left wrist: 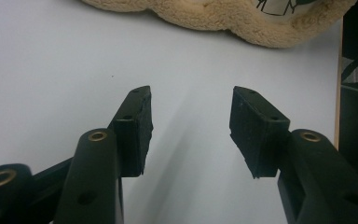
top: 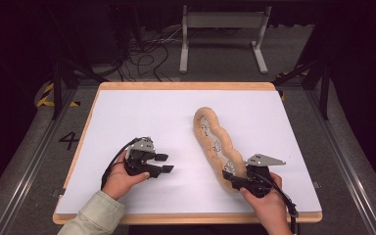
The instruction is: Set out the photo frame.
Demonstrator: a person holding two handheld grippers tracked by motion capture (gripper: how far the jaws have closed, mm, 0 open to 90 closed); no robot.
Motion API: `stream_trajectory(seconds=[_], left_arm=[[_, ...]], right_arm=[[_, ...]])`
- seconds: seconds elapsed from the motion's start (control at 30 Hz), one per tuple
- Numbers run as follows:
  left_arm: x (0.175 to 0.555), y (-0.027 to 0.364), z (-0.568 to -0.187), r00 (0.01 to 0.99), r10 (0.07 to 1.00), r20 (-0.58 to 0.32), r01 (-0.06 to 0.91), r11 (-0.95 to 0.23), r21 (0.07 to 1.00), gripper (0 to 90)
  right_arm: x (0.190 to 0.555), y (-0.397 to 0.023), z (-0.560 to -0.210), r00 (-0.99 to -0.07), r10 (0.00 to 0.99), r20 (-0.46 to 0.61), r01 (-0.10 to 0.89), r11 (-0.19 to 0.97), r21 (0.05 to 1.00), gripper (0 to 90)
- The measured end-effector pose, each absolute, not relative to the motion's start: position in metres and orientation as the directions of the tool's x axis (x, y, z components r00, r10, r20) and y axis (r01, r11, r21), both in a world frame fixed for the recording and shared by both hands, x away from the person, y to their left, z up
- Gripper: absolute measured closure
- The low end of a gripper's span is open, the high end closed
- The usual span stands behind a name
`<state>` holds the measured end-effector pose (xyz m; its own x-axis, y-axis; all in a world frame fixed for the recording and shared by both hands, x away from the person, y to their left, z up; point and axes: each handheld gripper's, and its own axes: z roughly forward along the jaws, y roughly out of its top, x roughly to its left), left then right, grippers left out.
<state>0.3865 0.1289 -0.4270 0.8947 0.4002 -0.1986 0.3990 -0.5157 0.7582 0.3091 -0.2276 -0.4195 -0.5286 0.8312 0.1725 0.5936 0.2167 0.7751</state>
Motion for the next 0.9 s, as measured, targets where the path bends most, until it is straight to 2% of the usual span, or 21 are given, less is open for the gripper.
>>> stream_trajectory(seconds=[0.1, 0.47, 0.73, 0.9], left_arm=[[0.387, 0.129, -0.427, 0.896, 0.399, -0.194, 0.394, -0.517, 0.76, 50.2], [0.386, 0.13, -0.426, 0.892, 0.407, -0.196, 0.402, -0.518, 0.755, 50.4], [0.387, 0.134, -0.425, 0.887, 0.415, -0.199, 0.408, -0.508, 0.759, 51.5], [0.387, 0.134, -0.424, 0.884, 0.427, -0.192, 0.408, -0.504, 0.761, 50.9]], right_arm=[[0.308, -0.228, -0.418, -0.502, 0.852, 0.146, 0.6, 0.222, 0.768, 68.9], [0.311, -0.235, -0.416, -0.448, 0.878, 0.17, 0.626, 0.172, 0.76, 76.4], [0.312, -0.244, -0.41, -0.456, 0.869, 0.192, 0.605, 0.144, 0.783, 77.6], [0.308, -0.243, -0.404, -0.479, 0.862, 0.166, 0.567, 0.159, 0.808, 77.8]])
